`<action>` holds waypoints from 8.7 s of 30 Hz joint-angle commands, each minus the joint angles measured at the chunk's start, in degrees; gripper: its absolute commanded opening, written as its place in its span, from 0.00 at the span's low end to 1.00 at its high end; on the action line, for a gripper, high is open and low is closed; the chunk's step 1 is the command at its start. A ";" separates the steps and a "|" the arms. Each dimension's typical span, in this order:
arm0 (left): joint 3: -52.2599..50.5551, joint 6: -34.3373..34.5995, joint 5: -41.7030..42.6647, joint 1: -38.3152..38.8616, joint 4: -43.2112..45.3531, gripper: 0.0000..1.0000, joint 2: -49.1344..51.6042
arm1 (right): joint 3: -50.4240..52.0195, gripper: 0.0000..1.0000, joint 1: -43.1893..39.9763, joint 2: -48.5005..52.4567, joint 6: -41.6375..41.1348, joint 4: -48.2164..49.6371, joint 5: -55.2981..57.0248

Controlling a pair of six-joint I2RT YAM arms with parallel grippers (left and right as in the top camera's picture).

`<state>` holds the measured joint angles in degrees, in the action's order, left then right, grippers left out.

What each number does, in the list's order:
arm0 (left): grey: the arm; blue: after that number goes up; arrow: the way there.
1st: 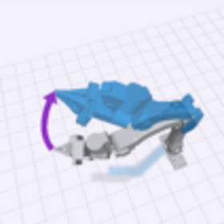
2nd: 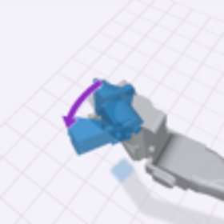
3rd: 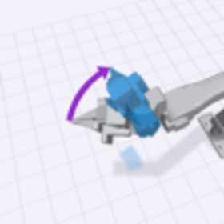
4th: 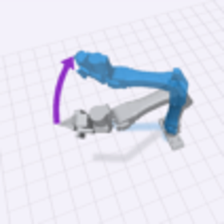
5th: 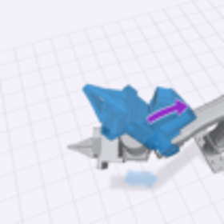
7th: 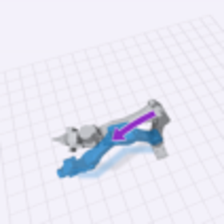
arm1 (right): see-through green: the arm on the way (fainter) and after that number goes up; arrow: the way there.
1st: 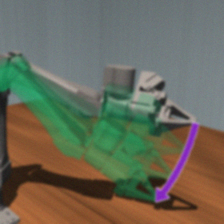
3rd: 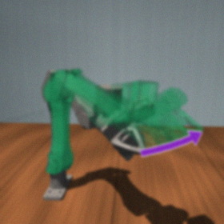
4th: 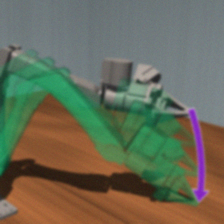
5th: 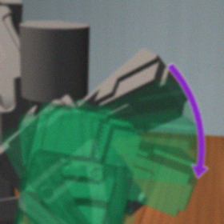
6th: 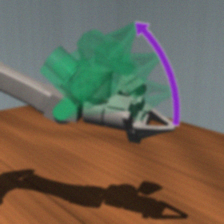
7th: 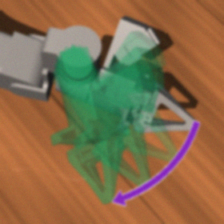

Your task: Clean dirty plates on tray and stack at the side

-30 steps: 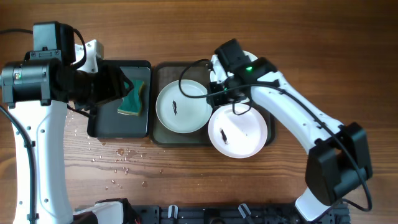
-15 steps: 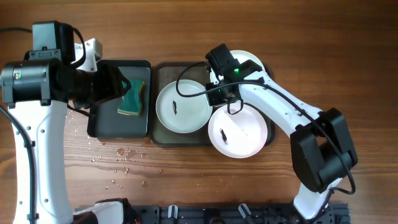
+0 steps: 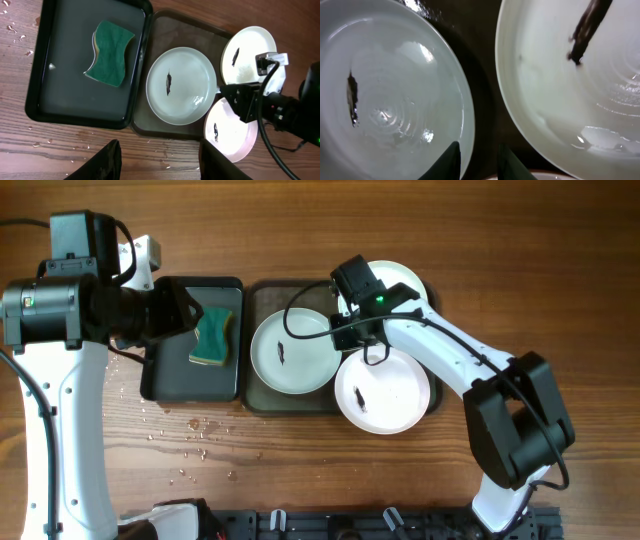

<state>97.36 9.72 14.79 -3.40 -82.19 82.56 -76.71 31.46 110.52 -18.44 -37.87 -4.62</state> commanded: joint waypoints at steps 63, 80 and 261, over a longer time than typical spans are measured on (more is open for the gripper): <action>0.90 -0.28 -2.49 -0.09 0.31 0.45 0.39 | 5.09 0.15 -0.02 1.44 -7.04 8.98 -3.67; 0.90 -0.28 -2.51 -0.09 0.31 0.45 0.39 | 4.94 0.15 -0.83 -0.46 -5.09 8.98 -3.96; -38.69 -6.29 -15.93 3.13 48.43 0.56 18.05 | 7.82 0.05 -0.76 -0.13 -7.04 12.33 -3.78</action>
<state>58.92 3.44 -0.43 0.16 -34.26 101.14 -69.43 30.83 111.44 -24.86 -25.65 -8.73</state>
